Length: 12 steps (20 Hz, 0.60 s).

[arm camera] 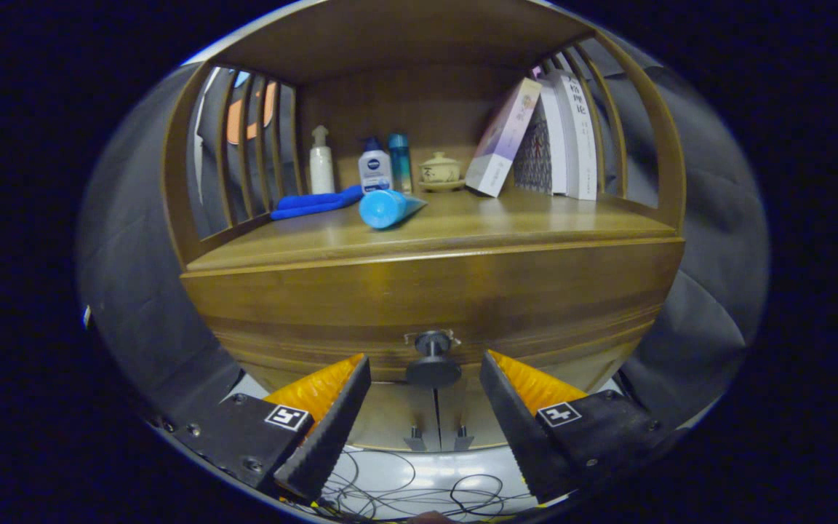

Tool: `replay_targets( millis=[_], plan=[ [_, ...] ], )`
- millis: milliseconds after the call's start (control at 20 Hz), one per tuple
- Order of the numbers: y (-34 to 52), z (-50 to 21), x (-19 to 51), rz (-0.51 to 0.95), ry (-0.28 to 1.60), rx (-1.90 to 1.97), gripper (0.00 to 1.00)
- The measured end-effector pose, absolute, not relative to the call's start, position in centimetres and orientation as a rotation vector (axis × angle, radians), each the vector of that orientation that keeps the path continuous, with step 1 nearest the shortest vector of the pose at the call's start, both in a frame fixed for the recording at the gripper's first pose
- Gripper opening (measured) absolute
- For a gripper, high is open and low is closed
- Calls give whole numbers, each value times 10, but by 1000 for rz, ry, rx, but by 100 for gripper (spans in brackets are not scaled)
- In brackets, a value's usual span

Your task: Pull open the drawer, take out the items inside it, and place them on the countertop above the cabinet.

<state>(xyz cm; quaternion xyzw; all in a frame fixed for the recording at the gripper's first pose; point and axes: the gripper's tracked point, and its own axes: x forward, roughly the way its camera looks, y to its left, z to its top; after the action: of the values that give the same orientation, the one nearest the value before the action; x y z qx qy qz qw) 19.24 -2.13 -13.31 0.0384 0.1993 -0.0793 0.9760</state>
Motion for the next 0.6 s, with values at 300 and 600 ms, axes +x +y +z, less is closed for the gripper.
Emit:
replay_targets(
  millis=[300,600],
  plan=[
    [8,-100,129,-63,331,34,99],
    [29,-57,56,10,234,7,99]
  ],
)
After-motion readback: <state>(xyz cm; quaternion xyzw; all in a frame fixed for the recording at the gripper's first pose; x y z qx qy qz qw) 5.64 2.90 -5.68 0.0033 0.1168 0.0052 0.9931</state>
